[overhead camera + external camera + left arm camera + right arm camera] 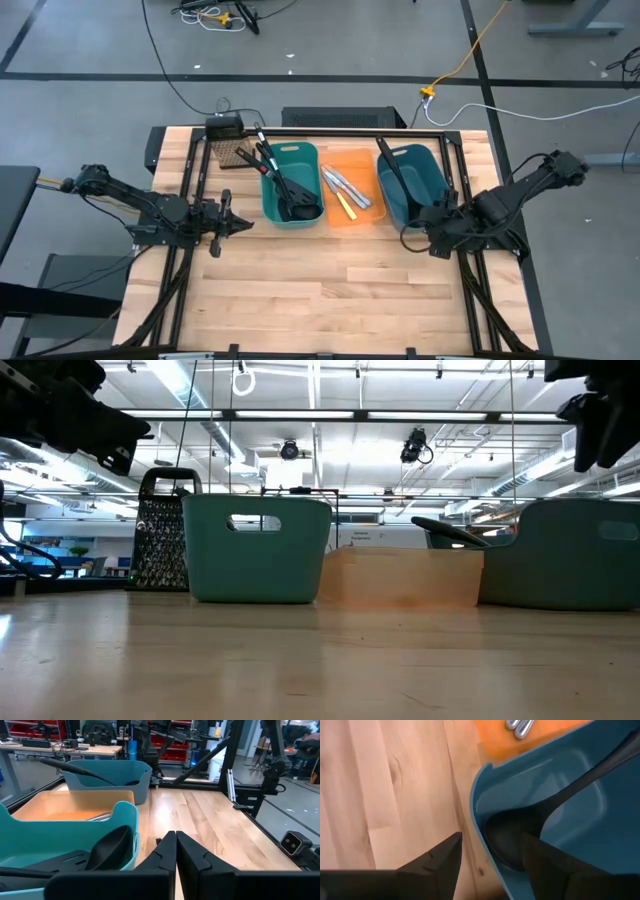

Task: Pick & Place Kitchen Items
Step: Adjust the bins on the table

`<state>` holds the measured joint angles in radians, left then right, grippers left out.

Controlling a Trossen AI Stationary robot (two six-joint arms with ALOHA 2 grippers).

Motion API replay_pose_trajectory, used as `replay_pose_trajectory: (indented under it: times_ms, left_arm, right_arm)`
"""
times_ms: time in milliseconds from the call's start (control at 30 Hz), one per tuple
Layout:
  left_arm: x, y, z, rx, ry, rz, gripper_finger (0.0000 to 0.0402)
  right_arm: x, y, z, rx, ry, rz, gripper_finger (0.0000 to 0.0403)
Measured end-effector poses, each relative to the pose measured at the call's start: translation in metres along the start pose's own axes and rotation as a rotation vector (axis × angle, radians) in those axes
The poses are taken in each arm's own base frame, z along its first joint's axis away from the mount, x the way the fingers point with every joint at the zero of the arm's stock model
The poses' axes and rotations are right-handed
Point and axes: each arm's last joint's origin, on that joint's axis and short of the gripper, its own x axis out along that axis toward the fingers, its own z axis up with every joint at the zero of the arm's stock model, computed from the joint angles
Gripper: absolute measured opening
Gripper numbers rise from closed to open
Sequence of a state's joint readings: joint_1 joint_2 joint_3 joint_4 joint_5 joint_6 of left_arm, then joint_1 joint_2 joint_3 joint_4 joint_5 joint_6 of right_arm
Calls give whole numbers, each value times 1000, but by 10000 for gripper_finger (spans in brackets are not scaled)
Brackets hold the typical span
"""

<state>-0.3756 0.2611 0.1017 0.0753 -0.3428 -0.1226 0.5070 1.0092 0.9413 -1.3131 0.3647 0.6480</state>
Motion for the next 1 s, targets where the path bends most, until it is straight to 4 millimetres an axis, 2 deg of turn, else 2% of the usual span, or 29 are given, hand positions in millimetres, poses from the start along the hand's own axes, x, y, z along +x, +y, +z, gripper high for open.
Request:
replay_pose_trajectory:
  times_ms: [600, 1000]
  left_arm:
    - [0, 0, 0, 3, 1, 0, 10]
    - [0, 0, 0, 5, 0, 1, 11]
  right_arm:
    - [16, -2, 8, -17, 147, -20, 201]
    - [48, -4, 1, 21, 226, -5, 200]
